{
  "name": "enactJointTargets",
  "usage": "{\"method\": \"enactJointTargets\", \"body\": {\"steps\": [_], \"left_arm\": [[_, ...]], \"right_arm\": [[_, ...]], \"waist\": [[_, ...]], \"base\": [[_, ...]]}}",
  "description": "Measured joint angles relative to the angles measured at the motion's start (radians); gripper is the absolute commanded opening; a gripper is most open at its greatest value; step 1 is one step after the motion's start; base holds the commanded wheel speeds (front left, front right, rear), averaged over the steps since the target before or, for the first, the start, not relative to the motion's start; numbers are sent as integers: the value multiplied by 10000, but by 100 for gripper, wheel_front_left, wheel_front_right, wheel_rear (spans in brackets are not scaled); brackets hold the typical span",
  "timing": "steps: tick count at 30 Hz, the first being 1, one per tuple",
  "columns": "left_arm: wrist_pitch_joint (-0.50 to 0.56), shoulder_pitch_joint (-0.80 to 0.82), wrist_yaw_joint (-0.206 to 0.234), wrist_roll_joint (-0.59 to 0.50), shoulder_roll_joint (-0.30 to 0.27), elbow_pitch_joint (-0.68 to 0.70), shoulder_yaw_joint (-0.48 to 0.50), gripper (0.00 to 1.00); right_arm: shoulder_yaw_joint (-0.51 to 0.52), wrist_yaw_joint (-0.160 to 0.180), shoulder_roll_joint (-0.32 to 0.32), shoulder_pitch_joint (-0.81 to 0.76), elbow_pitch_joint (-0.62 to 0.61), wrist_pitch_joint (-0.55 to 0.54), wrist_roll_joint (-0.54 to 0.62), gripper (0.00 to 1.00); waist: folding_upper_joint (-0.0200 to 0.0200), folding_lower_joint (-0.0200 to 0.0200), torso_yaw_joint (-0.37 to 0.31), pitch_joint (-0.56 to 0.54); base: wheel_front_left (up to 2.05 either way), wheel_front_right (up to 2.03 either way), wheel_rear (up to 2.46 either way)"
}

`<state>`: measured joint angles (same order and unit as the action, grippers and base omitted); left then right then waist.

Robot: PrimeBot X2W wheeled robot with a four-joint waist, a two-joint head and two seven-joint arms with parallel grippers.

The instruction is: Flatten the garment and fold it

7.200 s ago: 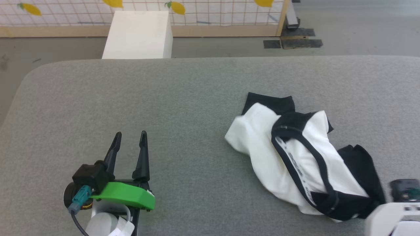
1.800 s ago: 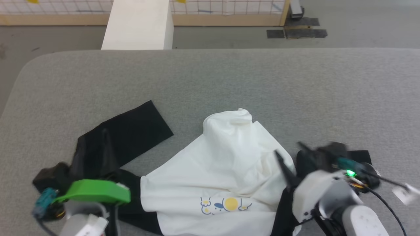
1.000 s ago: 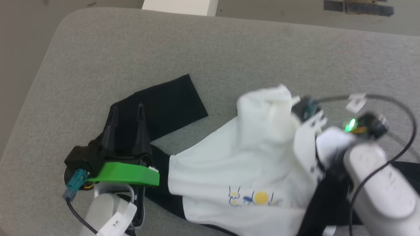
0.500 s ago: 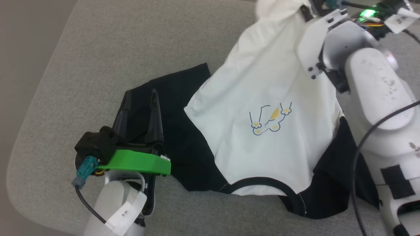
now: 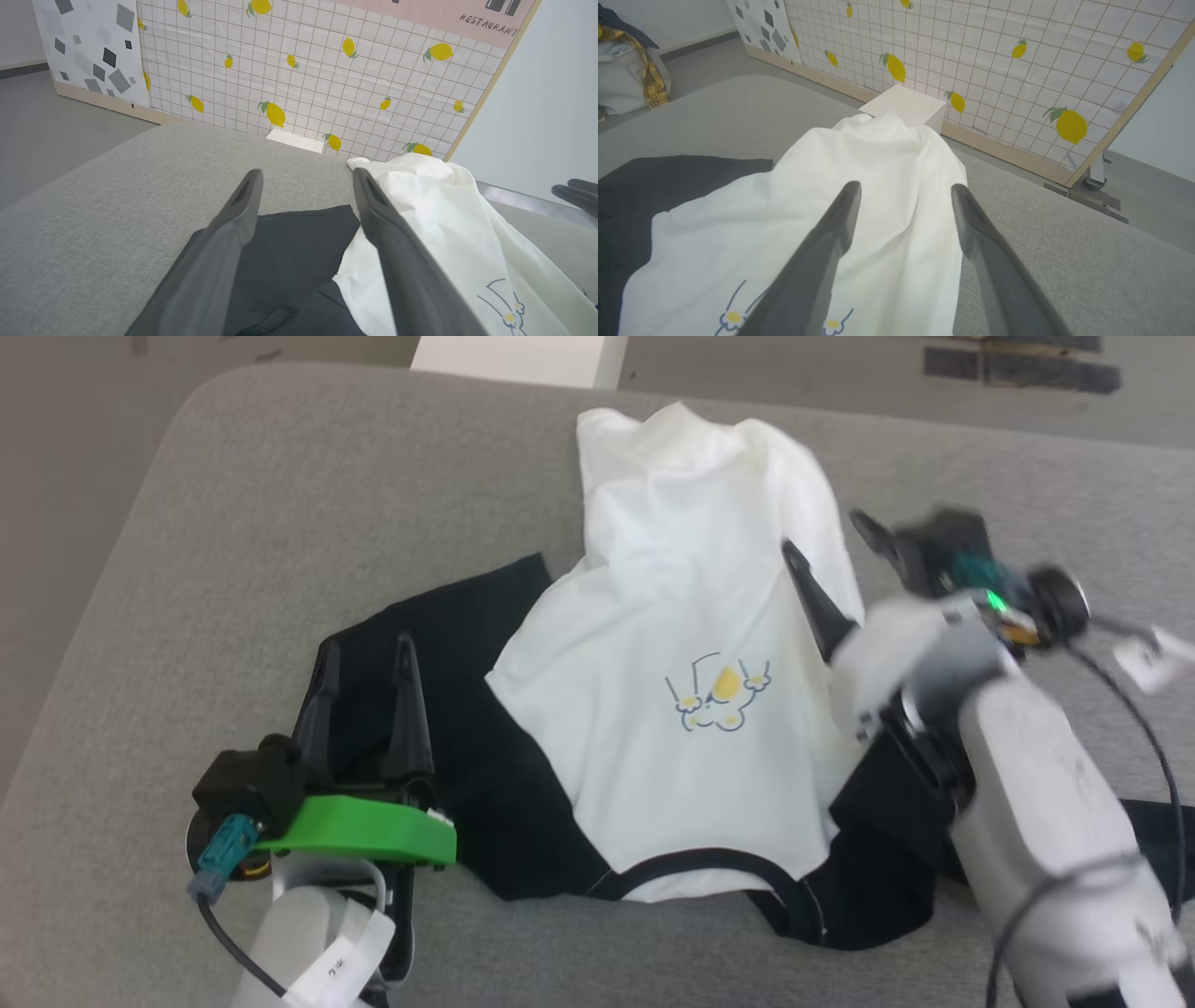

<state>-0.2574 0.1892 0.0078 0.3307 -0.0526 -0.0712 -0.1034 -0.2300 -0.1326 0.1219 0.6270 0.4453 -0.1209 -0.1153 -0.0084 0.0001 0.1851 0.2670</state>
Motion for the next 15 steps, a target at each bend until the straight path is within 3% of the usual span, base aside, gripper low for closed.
{"method": "enactJointTargets", "body": {"steps": [9,15], "left_arm": [[0,-446,-157,-188,4,2,276,100],[-4,-544,-219,-407,4,86,514,100]], "right_arm": [[2391,4,-587,-4867,-4130,167,295,100],[3557,4,-690,-6766,-5336,-874,-174,100]], "waist": [[0,-1,-864,-827],[0,-1,-1384,-1096]], "base": [[0,0,0],[0,0,0]]}}
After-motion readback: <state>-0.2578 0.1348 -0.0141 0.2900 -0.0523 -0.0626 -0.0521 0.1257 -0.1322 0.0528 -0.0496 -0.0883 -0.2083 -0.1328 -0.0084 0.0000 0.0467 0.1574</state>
